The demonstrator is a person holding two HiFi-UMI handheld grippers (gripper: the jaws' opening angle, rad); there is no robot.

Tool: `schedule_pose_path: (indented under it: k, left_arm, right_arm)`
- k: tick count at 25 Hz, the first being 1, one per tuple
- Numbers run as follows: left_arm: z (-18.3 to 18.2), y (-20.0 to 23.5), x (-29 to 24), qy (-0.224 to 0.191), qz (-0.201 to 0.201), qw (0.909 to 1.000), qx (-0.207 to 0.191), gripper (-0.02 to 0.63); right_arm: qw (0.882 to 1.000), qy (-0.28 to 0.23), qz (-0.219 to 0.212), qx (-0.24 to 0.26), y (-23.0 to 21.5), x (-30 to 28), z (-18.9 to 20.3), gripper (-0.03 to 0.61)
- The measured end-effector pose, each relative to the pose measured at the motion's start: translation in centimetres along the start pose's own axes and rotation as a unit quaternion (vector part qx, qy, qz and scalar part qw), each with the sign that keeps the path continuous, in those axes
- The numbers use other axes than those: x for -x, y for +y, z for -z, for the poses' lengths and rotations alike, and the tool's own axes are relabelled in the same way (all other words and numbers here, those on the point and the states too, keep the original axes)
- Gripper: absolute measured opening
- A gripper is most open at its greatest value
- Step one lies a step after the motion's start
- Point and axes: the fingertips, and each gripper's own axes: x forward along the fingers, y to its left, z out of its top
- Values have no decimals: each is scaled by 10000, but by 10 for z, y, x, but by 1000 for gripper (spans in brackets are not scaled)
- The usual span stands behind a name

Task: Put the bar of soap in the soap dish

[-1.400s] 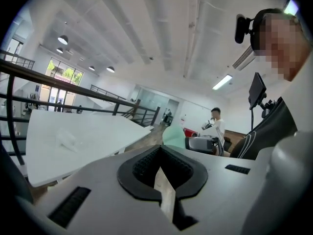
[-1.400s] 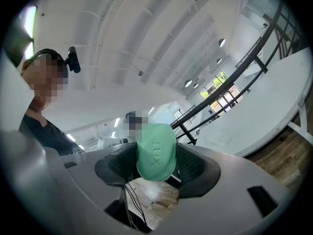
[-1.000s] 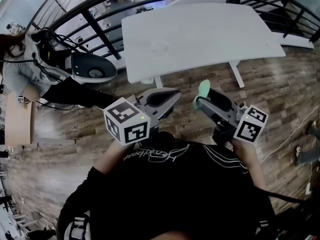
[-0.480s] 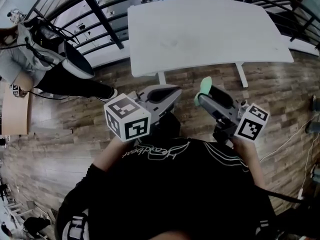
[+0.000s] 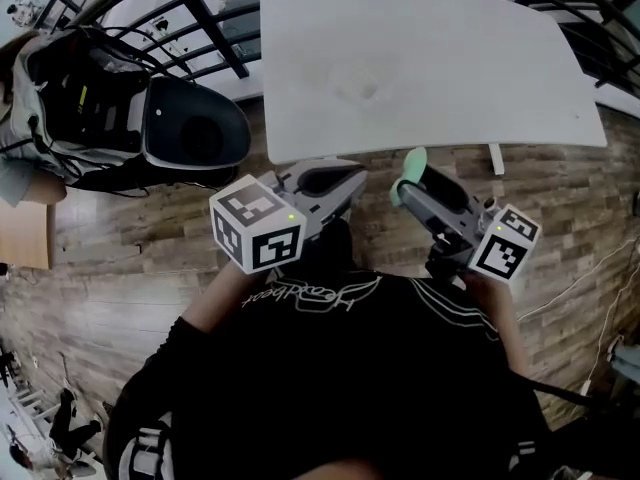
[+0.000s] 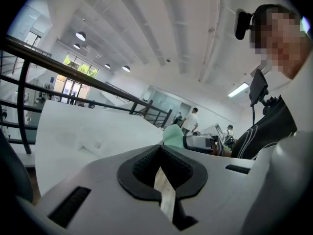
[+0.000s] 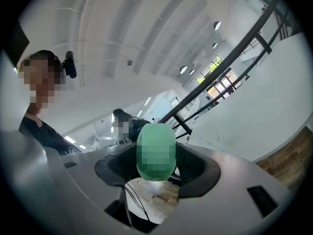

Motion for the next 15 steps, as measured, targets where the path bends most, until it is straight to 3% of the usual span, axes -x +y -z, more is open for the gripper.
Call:
schedule_pose_path:
  k: [10, 15]
  left_arm:
    - [-40, 99, -29, 120, -64, 9998, 168, 8]
    - [-43, 149, -52, 134, -122, 9994, 291, 8]
  right_arm:
    - [9998, 36, 95, -165, -67, -73, -44, 225]
    - [9998, 121, 134, -88, -110, -100, -56, 225]
